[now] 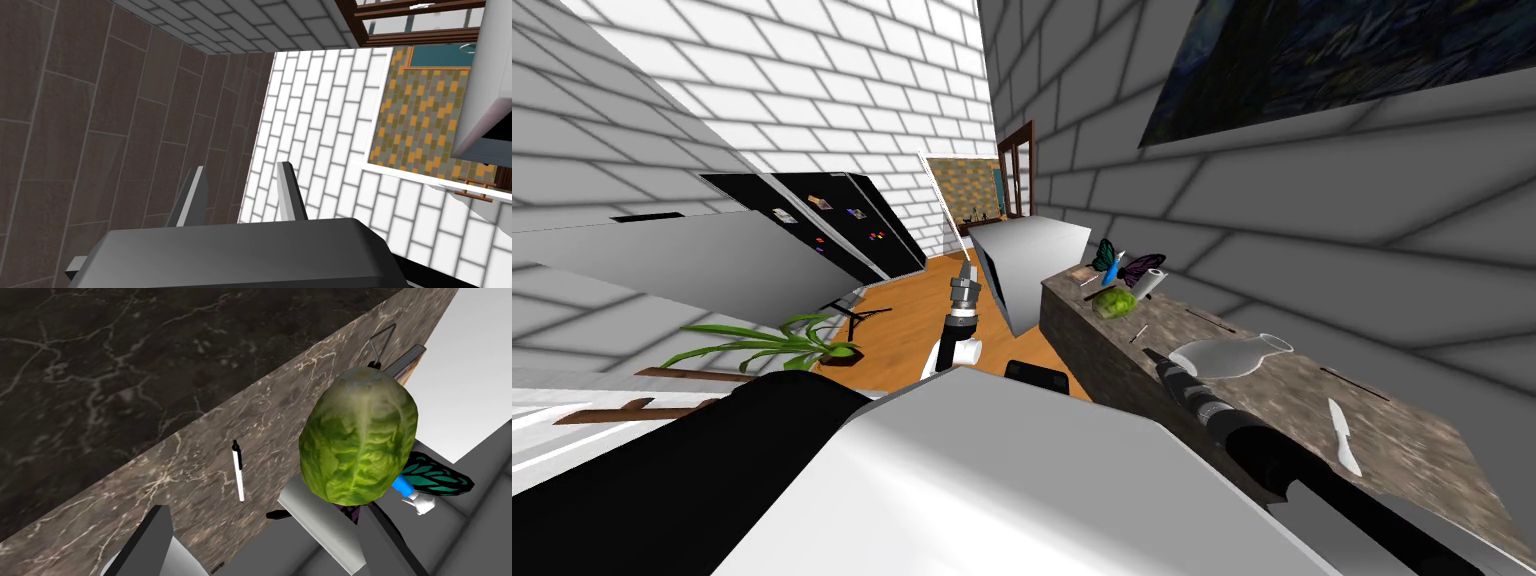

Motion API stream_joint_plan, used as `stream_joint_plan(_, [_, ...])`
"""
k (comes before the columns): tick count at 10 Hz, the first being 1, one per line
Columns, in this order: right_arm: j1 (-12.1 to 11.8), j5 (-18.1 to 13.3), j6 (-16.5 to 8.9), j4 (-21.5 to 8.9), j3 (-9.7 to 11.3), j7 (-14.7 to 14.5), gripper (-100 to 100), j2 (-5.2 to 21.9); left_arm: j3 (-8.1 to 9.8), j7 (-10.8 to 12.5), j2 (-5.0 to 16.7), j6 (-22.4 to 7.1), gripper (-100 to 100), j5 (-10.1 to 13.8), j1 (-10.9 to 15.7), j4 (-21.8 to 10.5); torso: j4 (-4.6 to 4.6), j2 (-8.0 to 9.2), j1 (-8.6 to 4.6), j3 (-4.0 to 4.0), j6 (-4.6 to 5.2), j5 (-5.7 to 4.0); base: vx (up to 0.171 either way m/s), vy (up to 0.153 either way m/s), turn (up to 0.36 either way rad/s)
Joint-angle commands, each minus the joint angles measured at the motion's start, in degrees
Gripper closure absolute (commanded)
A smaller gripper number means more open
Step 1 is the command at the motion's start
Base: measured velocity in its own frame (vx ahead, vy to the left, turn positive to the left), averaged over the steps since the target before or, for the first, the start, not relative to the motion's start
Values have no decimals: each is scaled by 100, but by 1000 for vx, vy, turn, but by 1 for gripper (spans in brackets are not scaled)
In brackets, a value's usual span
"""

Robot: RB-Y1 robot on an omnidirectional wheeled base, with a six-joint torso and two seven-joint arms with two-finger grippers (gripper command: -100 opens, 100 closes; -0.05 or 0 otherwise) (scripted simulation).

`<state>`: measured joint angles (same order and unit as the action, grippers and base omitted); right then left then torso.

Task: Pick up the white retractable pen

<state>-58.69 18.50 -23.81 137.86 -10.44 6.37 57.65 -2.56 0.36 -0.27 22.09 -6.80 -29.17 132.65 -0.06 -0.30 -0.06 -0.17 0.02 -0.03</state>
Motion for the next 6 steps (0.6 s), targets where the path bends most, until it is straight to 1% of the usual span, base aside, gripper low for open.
stream_joint_plan(1, [-275, 89, -286, 33, -38, 213, -100, 286, 0, 0, 0, 0, 0, 0, 0, 0, 0, 0, 0, 0, 0, 0, 61, -15, 405])
stream_joint_plan(2, [-275, 89, -408, 33, -38, 213, -100, 359, 0, 0, 0, 0, 0, 0, 0, 0, -2, -9, -3, -5, 0, 0, 51, -21, 123])
stream_joint_plan(3, [-426, 140, -606, 56, -45, 357, -100, 584, 1, 0, 0, 0, 0, 0, -1, 0, -1, -6, -3, -3, 8, 0, 42, -13, 221])
stream_joint_plan(4, [-426, 140, -654, 56, -45, 357, -100, 584, 0, 0, 0, 0, 0, 0, -1, 0, -1, -3, -1, -2, 3, 0, 34, -18, 149])
stream_joint_plan(5, [-571, 188, -826, 75, -46, 503, -100, 797, 1, 0, 0, 0, 0, 0, -1, 0, 0, 0, -1, 0, 7, 0, 44, -12, 251])
stream_joint_plan(6, [-571, 188, -889, 75, -46, 503, -100, 797, 0, 0, 0, 0, 0, 0, -1, 0, -1, -3, 1, -2, 3, 0, 42, -15, 110])
